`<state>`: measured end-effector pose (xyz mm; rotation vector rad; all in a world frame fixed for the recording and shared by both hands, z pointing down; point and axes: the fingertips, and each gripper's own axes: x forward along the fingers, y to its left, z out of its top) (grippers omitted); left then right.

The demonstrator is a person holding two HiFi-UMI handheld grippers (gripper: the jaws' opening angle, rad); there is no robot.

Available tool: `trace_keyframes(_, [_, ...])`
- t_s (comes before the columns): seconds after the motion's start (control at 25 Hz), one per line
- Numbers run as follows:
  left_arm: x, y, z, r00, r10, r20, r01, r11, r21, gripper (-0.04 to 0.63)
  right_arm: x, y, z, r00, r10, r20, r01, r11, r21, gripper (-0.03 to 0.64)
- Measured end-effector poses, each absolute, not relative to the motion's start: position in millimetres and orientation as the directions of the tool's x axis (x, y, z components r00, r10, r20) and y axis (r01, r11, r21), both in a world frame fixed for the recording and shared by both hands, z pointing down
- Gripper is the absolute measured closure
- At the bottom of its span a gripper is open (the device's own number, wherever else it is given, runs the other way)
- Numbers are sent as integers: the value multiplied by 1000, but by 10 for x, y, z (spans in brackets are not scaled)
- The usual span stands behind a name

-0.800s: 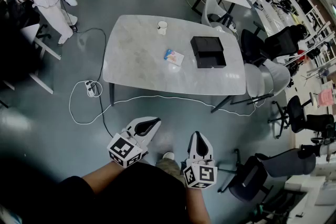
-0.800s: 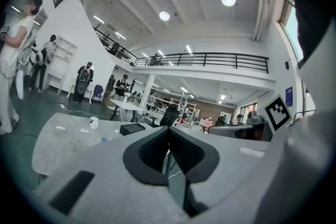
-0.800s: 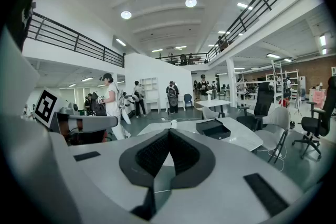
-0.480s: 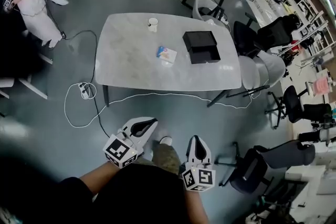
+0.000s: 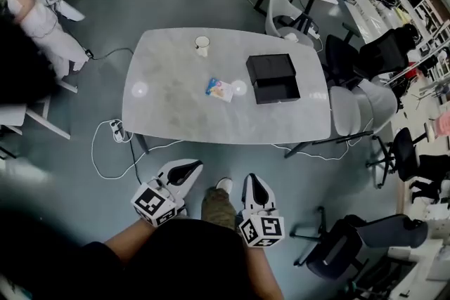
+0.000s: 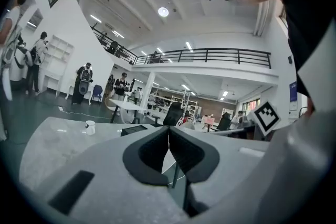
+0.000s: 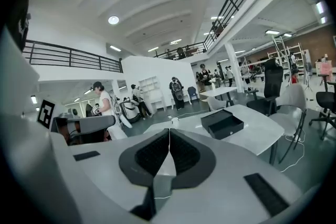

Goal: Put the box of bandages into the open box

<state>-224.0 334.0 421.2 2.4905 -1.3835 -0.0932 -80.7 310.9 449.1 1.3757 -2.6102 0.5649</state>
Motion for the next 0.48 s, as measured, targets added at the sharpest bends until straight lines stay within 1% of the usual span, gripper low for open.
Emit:
trace_keyframes(0.24, [-1979,2576,4279,520,-846,118,-837,-476,270,578,-570,2213,4301,-628,-732,265,-778,581,-239,604])
trace_keyframes(0.48, [-1873,2018,4381,465,-869,167,-874,-420,245,578,-273,1632,4419,-641,-719,270,-767,582,-269,604])
